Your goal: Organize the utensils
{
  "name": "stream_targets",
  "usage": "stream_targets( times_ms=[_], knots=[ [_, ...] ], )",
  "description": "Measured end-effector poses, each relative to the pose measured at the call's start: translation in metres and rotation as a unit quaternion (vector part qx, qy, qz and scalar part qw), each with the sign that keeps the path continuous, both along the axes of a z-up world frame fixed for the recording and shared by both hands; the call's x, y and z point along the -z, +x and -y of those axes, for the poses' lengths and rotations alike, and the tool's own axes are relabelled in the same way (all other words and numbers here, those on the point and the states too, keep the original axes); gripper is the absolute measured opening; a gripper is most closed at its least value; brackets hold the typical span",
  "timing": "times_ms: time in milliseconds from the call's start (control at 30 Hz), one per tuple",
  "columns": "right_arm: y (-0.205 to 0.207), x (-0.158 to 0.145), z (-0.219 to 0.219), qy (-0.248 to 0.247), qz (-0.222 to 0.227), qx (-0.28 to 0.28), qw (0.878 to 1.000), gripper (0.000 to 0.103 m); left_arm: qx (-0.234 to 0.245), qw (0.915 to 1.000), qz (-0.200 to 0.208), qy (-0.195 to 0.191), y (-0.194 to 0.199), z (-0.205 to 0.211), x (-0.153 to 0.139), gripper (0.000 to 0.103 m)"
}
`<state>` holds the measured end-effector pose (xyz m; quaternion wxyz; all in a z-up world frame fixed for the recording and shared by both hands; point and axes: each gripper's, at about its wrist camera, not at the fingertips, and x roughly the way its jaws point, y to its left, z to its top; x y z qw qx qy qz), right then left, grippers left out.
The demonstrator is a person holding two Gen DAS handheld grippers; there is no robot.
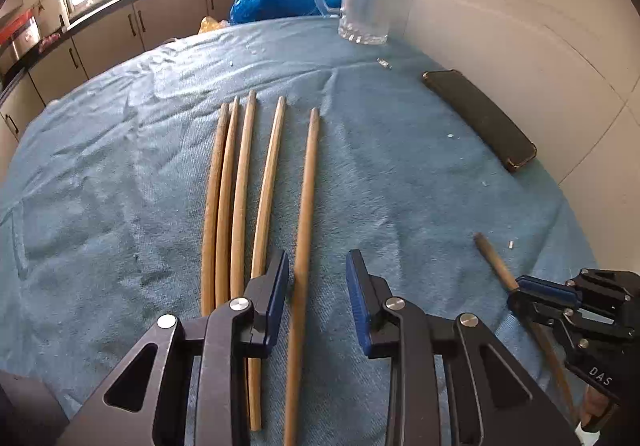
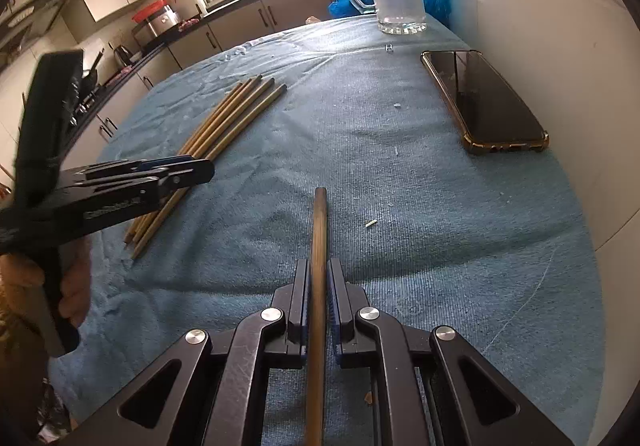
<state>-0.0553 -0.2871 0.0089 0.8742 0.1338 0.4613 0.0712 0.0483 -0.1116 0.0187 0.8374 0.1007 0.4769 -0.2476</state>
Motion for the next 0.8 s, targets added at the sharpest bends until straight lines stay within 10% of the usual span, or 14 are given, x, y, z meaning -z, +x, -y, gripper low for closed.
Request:
stream_targets(
  times_ms=[133, 200, 667, 800],
  knots=[
    [0.0, 0.0, 0.001, 0.009, 0.002, 0.001, 1.0, 0.009, -0.001, 0.9999, 0.006, 0.012, 0.006, 0.0, 0.003, 0.028],
    [0.0, 0.0, 0.0, 0.007, 0.001, 0.0, 1.0, 0.009, 0.0, 0.9991, 0.014, 0.041, 0.004, 0.007, 0.002, 0.006],
    [-0.009, -0.003, 0.003, 0.011, -0.037, 0.006, 0.999, 0.008, -0.028, 0.9923, -0.116, -0.033, -0.104, -0.039, -0.001, 0.007],
    [-0.013, -0.005, 0.0, 0.002, -0.05, -0.002, 0.999, 0.008, -0.02, 0.9957, -0.088, -0.021, -0.115, -0.045, -0.016, 0.007]
  ],
)
